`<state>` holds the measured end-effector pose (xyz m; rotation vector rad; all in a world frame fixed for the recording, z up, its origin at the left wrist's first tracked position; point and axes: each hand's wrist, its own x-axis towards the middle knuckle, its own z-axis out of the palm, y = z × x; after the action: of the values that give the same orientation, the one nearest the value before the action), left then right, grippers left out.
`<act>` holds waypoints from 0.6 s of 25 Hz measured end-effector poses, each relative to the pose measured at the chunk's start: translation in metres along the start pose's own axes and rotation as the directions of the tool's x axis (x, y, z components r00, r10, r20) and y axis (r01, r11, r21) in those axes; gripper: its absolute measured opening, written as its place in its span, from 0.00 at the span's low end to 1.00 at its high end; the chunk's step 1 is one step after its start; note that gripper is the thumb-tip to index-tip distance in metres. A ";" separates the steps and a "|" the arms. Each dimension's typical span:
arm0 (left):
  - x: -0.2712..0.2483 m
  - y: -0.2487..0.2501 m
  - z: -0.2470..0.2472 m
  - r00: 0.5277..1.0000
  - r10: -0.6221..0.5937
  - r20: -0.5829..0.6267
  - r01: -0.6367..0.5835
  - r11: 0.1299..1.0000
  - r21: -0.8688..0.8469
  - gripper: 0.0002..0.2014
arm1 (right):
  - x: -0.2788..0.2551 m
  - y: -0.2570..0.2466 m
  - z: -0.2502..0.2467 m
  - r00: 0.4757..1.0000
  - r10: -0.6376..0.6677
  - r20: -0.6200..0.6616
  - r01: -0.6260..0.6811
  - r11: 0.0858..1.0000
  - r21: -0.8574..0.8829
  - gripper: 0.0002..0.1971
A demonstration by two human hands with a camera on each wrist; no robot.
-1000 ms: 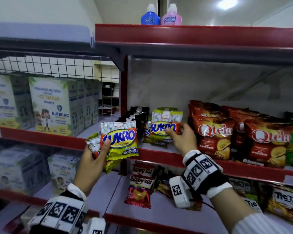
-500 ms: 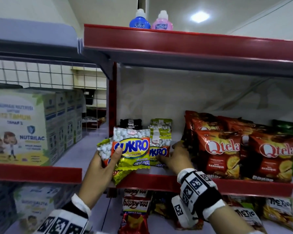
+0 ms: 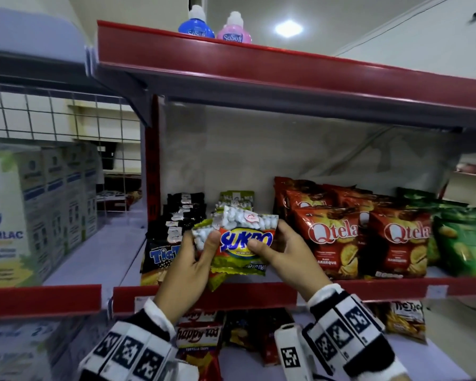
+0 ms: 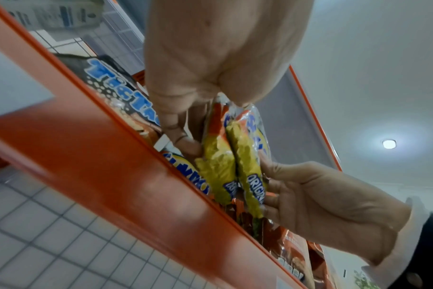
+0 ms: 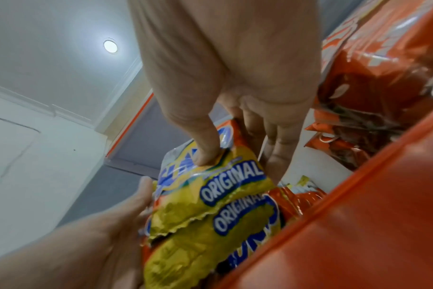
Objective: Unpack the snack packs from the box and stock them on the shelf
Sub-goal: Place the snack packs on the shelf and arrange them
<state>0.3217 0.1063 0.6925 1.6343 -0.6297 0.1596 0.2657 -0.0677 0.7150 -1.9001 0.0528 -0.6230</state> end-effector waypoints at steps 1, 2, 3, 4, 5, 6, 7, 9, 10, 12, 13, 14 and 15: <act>0.001 0.002 0.005 1.000 -0.013 0.028 0.012 0.999 0.032 0.17 | 0.000 0.004 -0.002 1.000 0.012 -0.007 -0.013 0.999 -0.034 0.21; 0.004 0.002 0.009 0.998 -0.020 0.056 0.015 0.996 0.090 0.18 | 0.000 0.009 -0.003 1.000 0.026 0.003 -0.026 0.998 -0.059 0.22; 0.009 0.001 0.014 0.997 -0.026 0.074 0.014 0.988 0.154 0.20 | -0.001 0.013 -0.003 0.999 0.044 0.013 -0.043 0.996 -0.074 0.23; 0.014 0.000 0.019 0.996 -0.042 0.073 0.026 0.976 0.217 0.20 | -0.001 0.017 -0.002 0.998 0.062 0.014 -0.061 0.994 -0.085 0.24; 0.019 0.000 0.025 0.996 -0.065 0.056 0.048 0.964 0.261 0.20 | 0.000 0.020 -0.001 0.997 0.077 0.000 -0.077 0.992 -0.100 0.25; 0.023 -0.001 0.031 0.995 -0.098 0.035 0.083 0.953 0.293 0.19 | 0.001 0.024 0.000 0.996 0.086 -0.025 -0.088 0.988 -0.128 0.25; 0.027 -0.001 0.037 0.989 -0.145 0.012 0.133 0.938 0.320 0.18 | 0.002 0.026 0.001 0.994 0.090 -0.054 -0.098 0.980 -0.171 0.25; 0.028 0.002 0.049 0.969 -0.242 -0.048 0.243 0.899 0.364 0.18 | 0.003 0.030 0.003 0.989 0.105 -0.104 -0.128 0.960 -0.248 0.26; 0.027 0.005 0.053 0.956 -0.280 -0.092 0.294 0.889 0.350 0.19 | 0.004 0.032 0.004 0.986 0.120 -0.116 -0.147 0.952 -0.270 0.27; 0.027 0.008 0.058 0.938 -0.322 -0.127 0.346 0.878 0.331 0.21 | 0.003 0.035 0.005 0.980 0.155 -0.126 -0.187 0.935 -0.302 0.31; 0.026 0.008 0.059 0.939 -0.330 -0.094 0.341 0.873 0.350 0.22 | 0.001 0.036 0.005 0.978 0.167 -0.126 -0.199 0.928 -0.315 0.32; 0.027 0.005 0.061 0.944 -0.324 -0.055 0.322 0.878 0.354 0.21 | 0.001 0.036 0.004 0.977 0.174 -0.125 -0.206 0.924 -0.324 0.33; 0.027 0.004 0.062 0.952 -0.305 -0.034 0.297 0.891 0.342 0.20 | 0.000 0.036 0.004 0.976 0.178 -0.123 -0.209 0.922 -0.327 0.33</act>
<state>0.3266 0.0391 0.6970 2.0545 -0.3669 0.0237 0.2762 -0.0796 0.6826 -2.1624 0.4269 -0.5919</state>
